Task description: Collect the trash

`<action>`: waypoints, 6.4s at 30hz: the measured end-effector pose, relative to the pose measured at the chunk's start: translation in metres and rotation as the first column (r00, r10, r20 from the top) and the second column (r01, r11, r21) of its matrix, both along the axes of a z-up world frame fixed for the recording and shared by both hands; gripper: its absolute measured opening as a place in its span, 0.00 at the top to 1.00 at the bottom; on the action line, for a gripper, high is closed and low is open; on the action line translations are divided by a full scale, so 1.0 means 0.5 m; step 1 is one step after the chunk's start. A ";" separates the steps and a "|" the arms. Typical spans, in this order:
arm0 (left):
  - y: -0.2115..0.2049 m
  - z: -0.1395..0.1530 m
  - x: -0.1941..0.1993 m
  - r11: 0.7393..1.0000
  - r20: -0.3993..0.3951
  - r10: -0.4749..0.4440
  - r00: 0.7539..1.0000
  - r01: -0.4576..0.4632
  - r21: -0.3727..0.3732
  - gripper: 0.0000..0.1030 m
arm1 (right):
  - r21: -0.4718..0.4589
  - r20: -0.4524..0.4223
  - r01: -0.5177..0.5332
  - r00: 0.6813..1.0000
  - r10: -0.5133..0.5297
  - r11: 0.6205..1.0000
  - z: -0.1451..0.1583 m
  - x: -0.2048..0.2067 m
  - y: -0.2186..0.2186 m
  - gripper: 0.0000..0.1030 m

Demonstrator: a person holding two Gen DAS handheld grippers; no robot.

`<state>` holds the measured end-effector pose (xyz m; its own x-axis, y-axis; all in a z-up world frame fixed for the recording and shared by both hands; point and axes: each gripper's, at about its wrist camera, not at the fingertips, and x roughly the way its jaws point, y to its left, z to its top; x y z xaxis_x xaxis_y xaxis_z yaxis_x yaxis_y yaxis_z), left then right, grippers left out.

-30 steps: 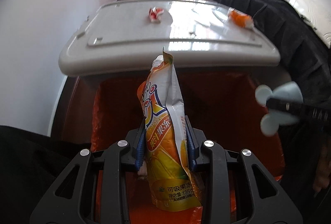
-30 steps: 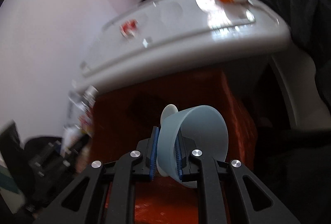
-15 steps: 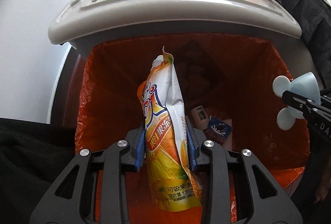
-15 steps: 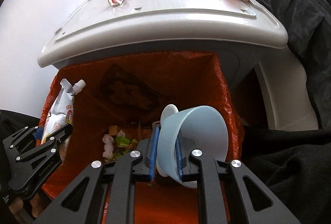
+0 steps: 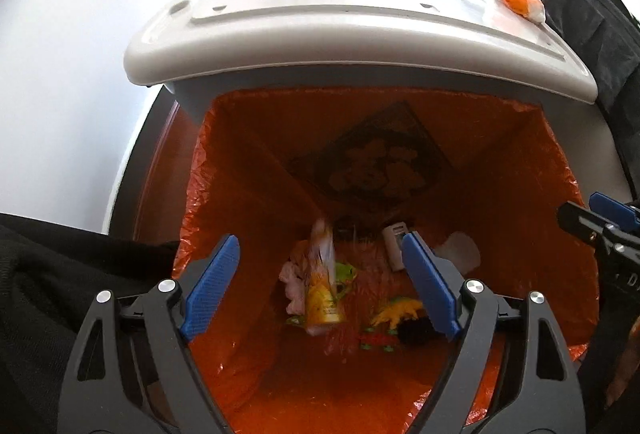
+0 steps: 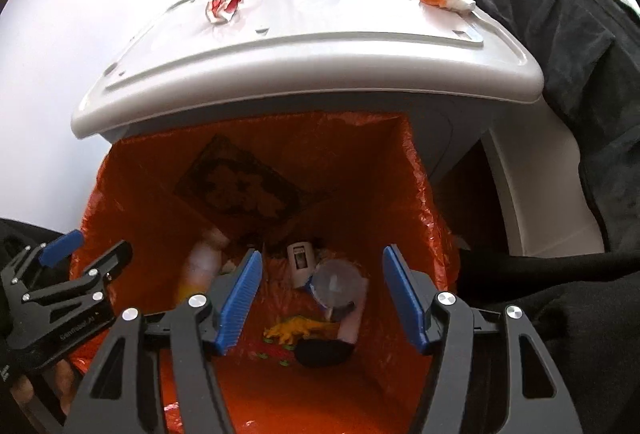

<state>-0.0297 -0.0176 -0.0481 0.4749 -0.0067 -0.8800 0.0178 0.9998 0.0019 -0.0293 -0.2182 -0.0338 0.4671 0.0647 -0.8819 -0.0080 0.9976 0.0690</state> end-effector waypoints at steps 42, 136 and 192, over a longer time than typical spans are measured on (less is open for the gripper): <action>-0.034 0.025 0.016 0.995 0.111 -0.095 0.989 0.096 0.001 0.21 | -0.116 0.101 0.071 0.993 -0.059 0.991 0.097 0.596 -0.249 0.81; 0.003 0.016 -0.019 0.998 -0.039 -0.042 0.998 0.039 -0.057 0.13 | 0.078 -0.029 0.042 0.999 -0.039 0.996 -0.013 -0.043 -0.005 0.24; 0.005 0.108 0.065 0.999 0.161 -0.042 0.986 0.042 0.007 0.11 | -0.084 0.180 0.209 0.965 -0.191 0.974 0.075 0.066 -0.065 0.05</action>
<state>0.0030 -0.0152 0.0061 0.6096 -0.0264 -0.7922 0.0587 0.9982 0.0119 0.0036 -0.2506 0.0039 0.6048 -0.1312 -0.7855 0.1894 0.9817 -0.0181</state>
